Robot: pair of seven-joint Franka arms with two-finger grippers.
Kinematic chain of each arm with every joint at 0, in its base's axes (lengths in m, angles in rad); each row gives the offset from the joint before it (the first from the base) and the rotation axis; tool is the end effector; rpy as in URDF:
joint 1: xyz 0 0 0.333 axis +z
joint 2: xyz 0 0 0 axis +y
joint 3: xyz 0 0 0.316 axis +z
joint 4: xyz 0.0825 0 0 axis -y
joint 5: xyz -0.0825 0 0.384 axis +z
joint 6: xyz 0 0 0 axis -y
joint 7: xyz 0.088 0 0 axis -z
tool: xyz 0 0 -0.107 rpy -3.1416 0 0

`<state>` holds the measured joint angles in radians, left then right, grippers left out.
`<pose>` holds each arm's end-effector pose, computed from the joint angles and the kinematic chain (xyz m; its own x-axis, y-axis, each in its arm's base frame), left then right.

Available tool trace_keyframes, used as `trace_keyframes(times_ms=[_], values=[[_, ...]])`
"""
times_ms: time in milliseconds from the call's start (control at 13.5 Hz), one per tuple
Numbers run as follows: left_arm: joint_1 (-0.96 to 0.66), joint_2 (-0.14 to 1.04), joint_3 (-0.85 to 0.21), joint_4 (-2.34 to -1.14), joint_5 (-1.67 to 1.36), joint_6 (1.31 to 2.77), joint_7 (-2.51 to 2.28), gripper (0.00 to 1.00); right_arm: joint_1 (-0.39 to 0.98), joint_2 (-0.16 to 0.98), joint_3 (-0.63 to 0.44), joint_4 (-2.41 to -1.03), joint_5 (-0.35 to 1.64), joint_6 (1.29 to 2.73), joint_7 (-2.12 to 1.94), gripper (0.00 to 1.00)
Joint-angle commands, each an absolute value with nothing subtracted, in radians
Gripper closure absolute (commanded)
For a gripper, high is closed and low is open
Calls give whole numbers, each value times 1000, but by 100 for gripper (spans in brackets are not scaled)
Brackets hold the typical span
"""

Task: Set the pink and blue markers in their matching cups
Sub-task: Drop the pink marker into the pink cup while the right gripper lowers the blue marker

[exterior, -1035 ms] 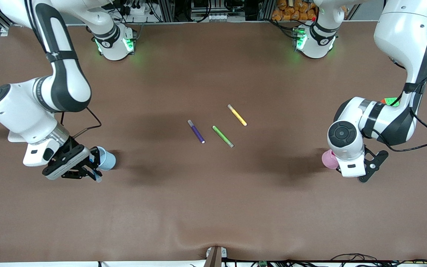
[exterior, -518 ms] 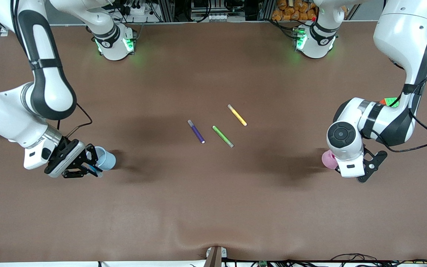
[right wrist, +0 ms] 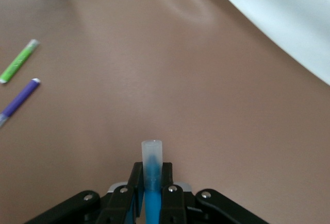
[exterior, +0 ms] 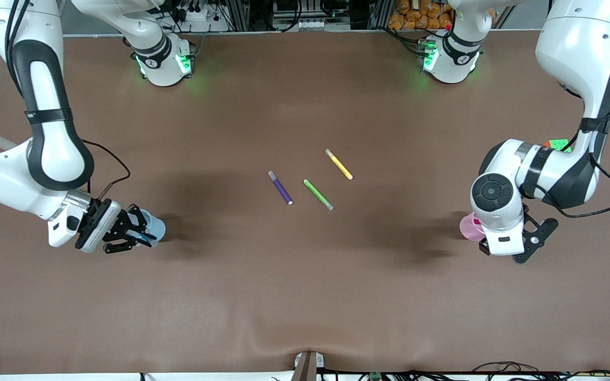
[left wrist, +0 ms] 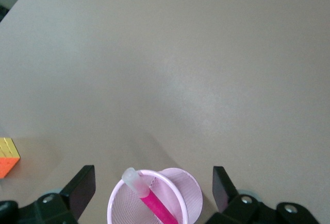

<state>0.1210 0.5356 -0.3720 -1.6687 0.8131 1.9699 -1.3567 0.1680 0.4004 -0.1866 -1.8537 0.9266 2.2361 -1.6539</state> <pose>0.6590 -0.0922 0.3055 0.7242 0.5632 0.3979 0.6864 -0.6444 -0.3372 0.6428 0.0201 0.3164 0.4319 0.6821 0.5901 0.8822 -0.4555 -0.1191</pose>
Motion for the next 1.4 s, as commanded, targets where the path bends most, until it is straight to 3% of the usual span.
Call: trace_keyframes(times_ms=[0,518,1331], values=[[135,508,-380,-1638,737,1951,-1261,0,112,381,-169,-1853,960,2142,-1719,100],[216,422,-379,-1591,433,1921,-909,0,94,373,-169,-1858,1064,2125,-1975,100],[241,253,-385,-1589,201,1829,-588,0,0,463,-169,-1856,1152,1891,-2186,100]])
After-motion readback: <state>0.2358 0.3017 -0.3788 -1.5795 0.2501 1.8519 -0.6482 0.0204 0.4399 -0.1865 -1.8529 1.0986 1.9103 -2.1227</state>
